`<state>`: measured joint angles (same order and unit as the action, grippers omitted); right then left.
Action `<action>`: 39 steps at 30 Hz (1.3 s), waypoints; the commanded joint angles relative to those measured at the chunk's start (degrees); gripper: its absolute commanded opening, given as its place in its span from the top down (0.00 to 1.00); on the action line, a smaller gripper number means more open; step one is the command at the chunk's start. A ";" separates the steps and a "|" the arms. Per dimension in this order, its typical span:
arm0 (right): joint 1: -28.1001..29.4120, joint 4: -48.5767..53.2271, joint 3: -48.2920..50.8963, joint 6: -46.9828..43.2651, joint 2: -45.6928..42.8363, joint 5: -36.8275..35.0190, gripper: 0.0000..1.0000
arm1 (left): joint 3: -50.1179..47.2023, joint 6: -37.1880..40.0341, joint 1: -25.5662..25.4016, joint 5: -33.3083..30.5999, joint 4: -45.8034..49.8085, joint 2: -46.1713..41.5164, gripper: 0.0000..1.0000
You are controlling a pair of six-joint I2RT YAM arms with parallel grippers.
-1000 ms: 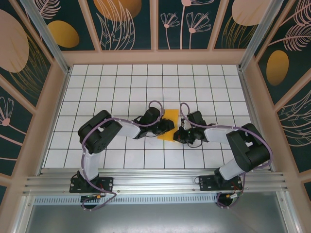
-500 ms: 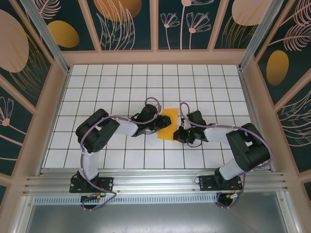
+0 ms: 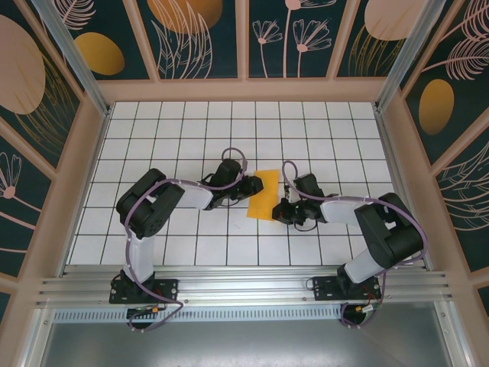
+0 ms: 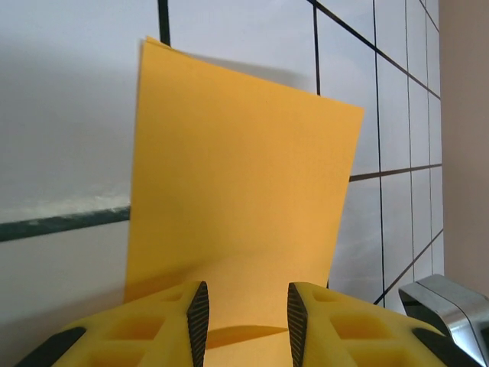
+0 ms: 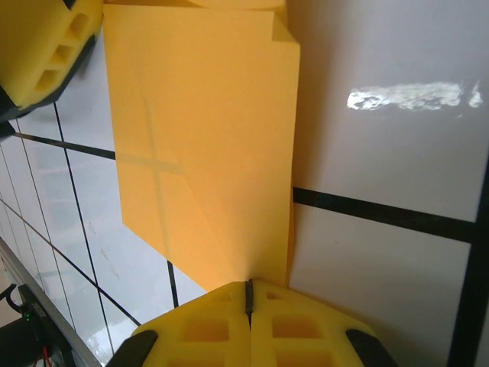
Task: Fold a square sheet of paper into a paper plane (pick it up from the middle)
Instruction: Fold the triangle a second time at the center of the table.
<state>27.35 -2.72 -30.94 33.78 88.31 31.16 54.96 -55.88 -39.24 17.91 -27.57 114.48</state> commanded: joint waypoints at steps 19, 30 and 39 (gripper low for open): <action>-0.28 5.20 -1.56 -1.05 3.07 -3.44 1.00 | -0.56 4.69 1.54 3.31 3.14 -10.38 0.68; -0.61 3.23 -2.37 0.84 -5.26 -0.52 0.97 | 4.83 1.20 -2.82 11.44 -1.19 0.63 0.69; -0.97 0.95 -2.01 2.25 -3.90 1.87 0.95 | 5.52 1.91 -2.93 7.69 1.20 3.07 0.69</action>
<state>26.76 -0.36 -32.88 34.94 83.57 31.59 59.22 -53.69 -42.06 26.41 -26.57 116.18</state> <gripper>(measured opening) 0.052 0.311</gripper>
